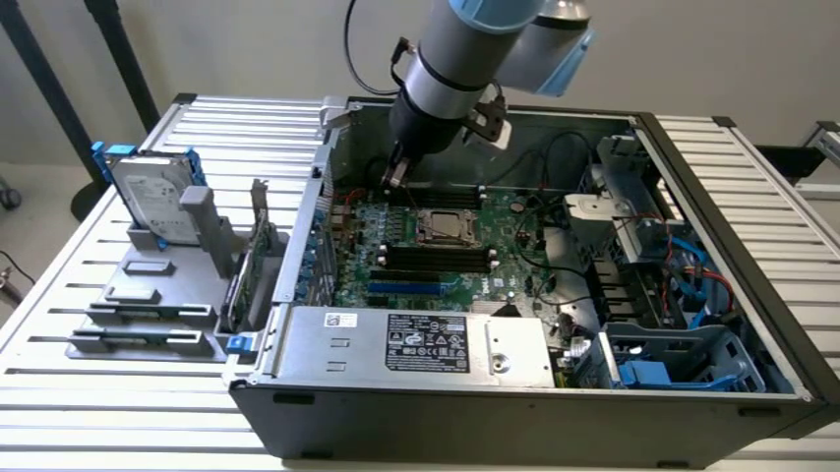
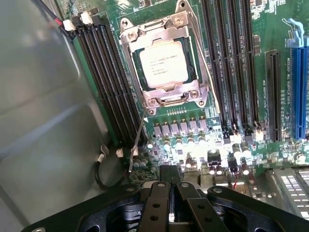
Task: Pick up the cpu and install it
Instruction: 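Install the first cpu locking lever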
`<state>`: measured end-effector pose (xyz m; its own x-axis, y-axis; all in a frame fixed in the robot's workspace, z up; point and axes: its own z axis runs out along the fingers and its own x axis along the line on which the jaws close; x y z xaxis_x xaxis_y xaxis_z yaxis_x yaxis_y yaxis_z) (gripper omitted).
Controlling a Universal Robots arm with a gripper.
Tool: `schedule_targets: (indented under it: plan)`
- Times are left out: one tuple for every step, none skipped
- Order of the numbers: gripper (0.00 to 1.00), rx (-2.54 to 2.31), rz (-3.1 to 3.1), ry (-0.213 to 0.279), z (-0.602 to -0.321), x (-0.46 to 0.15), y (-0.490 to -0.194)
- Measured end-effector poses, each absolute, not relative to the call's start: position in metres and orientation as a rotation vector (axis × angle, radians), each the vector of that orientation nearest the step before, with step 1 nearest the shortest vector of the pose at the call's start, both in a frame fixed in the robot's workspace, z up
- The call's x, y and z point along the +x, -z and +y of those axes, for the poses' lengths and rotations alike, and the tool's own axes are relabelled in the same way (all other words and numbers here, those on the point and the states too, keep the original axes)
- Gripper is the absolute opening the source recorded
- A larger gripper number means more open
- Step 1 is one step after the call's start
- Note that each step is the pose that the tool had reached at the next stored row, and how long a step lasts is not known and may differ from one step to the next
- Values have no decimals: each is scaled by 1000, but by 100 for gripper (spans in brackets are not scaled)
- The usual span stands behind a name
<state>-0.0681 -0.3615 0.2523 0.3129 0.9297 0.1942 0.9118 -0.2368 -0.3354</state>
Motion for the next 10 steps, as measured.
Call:
schedule_targets:
  plan:
    - [11, -2211, -1627, -60, -362, -68, -252]
    - [11, -2221, -1613, -57, -362, -69, -252]
    - [11, -2230, -1601, -54, -362, -69, -252]
    - [11, -2237, -1591, -51, -362, -70, -252]
    - [11, -2242, -1584, -50, -362, -71, -252]
    - [11, -2246, -1577, -48, -362, -72, -252]
    - [11, -2250, -1571, -47, -362, -73, -252]
    - [11, -2254, -1565, -45, -362, -74, -252]
    - [11, -2259, -1559, -44, -362, -75, -252]
    - [11, -2263, -1552, -42, -362, -76, -252]
